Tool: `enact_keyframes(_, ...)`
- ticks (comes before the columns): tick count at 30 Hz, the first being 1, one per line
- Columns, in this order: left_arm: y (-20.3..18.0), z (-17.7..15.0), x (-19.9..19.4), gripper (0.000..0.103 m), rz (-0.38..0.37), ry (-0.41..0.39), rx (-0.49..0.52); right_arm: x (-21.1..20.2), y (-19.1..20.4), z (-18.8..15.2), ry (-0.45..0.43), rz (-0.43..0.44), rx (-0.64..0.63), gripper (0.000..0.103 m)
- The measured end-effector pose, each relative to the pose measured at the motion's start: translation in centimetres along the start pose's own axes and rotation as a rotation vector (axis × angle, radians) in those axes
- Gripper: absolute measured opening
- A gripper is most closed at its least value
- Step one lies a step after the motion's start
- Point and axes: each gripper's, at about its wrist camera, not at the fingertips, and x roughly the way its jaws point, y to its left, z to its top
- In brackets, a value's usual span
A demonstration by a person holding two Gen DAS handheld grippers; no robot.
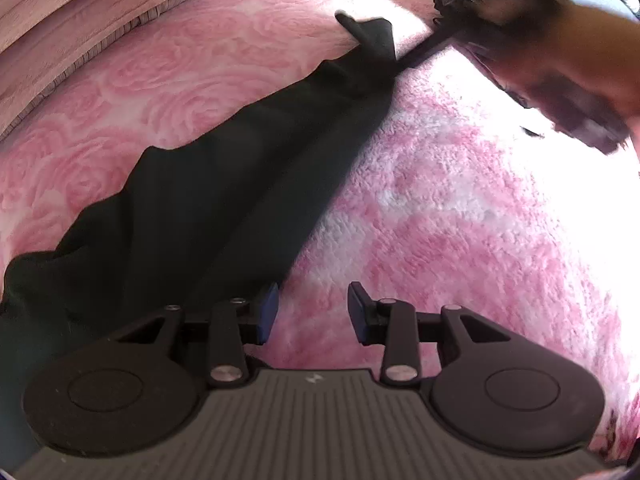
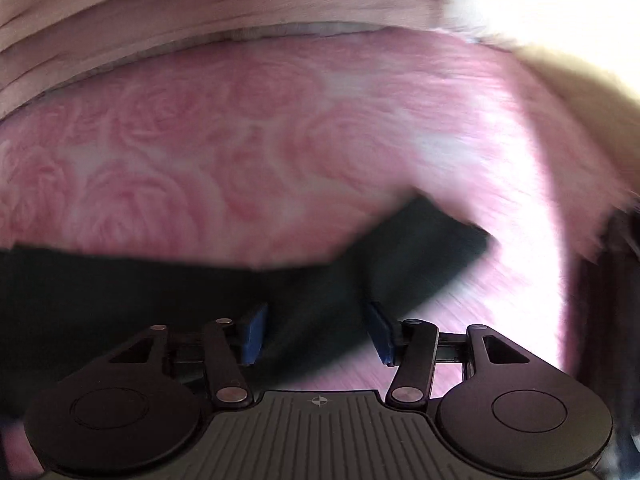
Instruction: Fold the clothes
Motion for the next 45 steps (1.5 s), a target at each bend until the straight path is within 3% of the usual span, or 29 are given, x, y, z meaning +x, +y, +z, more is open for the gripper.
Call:
enact_keyframes(5,0.0,-0.6,0.1,0.033,-0.015,0.015,0.015,-3.3,-5.0,-7.5,0.120,-0.091,0.164,0.053)
enact_keyframes(8,0.2,-0.8,0.2,0.033,-0.013,0.020,0.028,-4.4,-7.0,-9.5,0.141,-0.088,0.255,0.053)
enact_keyframes(11,0.3,-0.8,0.2,0.033,-0.013,0.019,0.028,-5.5,-6.4,-8.4,0.050,-0.066,0.185,0.053)
enact_keyframes(14,0.2,-0.8,0.2,0.033,-0.004,0.019,0.022,-4.5,-3.6,-5.7,-0.045,-0.002,0.013,0.053)
enact_keyframes(17,0.1,-0.9,-0.1,0.033,0.007,0.012,0.012,-2.0,-1.2,-3.7,-0.080,-0.019,-0.160,0.053)
enact_keyframes(19,0.0,-1.1,-0.5,0.033,0.013,0.005,0.009,-0.3,-1.7,-3.6,-0.068,-0.081,-0.201,0.053)
enact_keyframes(21,0.1,-1.5,-0.9,0.033,0.018,-0.001,0.005,0.3,-3.9,-3.7,-0.091,-0.232,-0.133,0.053)
enact_keyframes(23,0.2,-2.1,-1.2,0.034,0.021,-0.005,-0.006,-0.2,-6.1,-4.0,-0.101,-0.316,-0.038,0.053)
enact_keyframes(29,0.5,-3.0,-2.0,0.034,0.045,0.022,-0.036,-2.1,-5.6,-6.4,-0.101,-0.313,-0.090,0.053)
enact_keyframes(31,0.6,-3.0,-2.4,0.034,0.051,0.010,-0.040,-2.7,-5.6,-7.2,-0.087,-0.289,-0.033,0.053)
enact_keyframes(33,1.1,-2.9,-2.2,0.034,0.054,-0.001,-0.051,-3.5,-5.1,-7.5,-0.097,-0.211,0.000,0.053)
enact_keyframes(37,1.1,-2.9,-1.5,0.034,0.040,0.020,-0.099,-4.2,-1.6,-8.2,-0.114,-0.002,-0.072,0.053)
enact_keyframes(39,0.7,-3.1,-2.1,0.034,0.031,0.012,-0.115,-4.0,-0.5,-8.5,-0.073,0.055,-0.089,0.053)
enact_keyframes(45,0.0,-9.1,-8.2,0.037,0.120,0.078,-0.272,-3.9,1.8,-9.7,0.043,0.187,-0.092,0.054)
